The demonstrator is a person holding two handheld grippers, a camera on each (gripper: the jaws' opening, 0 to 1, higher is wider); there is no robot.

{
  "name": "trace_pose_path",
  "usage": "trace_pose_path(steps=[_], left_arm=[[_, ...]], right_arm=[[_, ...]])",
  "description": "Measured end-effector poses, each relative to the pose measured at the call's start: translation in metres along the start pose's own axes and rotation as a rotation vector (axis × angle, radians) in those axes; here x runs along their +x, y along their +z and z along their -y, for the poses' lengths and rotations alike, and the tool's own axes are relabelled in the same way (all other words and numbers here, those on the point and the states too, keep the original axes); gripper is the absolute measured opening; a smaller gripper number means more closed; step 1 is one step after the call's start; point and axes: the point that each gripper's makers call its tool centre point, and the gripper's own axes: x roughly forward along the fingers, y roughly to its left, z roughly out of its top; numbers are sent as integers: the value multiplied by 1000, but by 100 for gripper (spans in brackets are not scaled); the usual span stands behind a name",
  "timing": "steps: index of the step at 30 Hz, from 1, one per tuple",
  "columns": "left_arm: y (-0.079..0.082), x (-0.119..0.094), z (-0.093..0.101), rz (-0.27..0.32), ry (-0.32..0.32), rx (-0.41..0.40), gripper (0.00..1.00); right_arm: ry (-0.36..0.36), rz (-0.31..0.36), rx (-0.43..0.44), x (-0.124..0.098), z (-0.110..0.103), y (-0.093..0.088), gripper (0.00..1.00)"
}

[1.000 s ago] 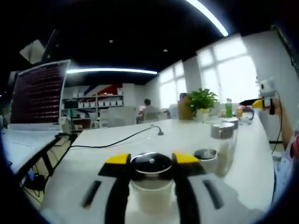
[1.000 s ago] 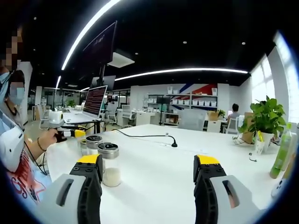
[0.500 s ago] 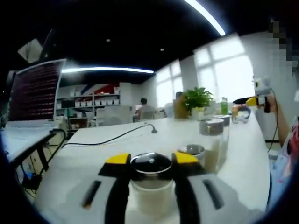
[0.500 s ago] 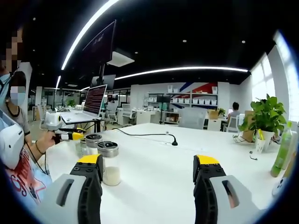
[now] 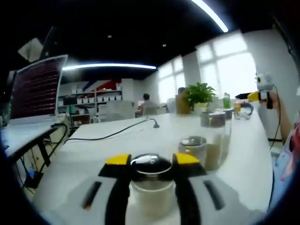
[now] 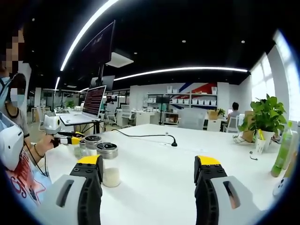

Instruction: Rotate the seasoning bottle until the label or dispensing opening points toward the visible target arrow and the bottle remains upright within the marked orientation range

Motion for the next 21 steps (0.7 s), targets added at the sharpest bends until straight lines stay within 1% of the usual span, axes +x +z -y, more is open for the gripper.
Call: trace_pose_path(steps=[1, 3, 4, 5, 8, 12, 16, 21], left_arm=[[0, 0, 1, 4, -4, -5, 36], [0, 0, 3, 30, -9, -27, 36], [1, 2, 3, 58, -8, -69, 36], [2, 2, 4, 74, -18, -91, 36], [1, 0, 3, 60, 17, -43, 36], [1, -2, 2, 70, 1, -62, 36], [1, -2, 2, 83, -2, -58, 36], [1, -2, 3, 87, -24, -60, 36]], right_arm=[[-1, 0, -2, 0, 0, 0, 82], [-1, 2, -3, 0, 0, 1, 82], [1, 3, -4, 0, 0, 1, 82], [3, 3, -6, 0, 0, 1, 82], [5, 4, -11, -1, -1, 3, 82], [9, 6, -16, -1, -3, 3, 82], [2, 5, -16, -2, -3, 3, 82], [-4, 5, -15, -3, -3, 3, 82]])
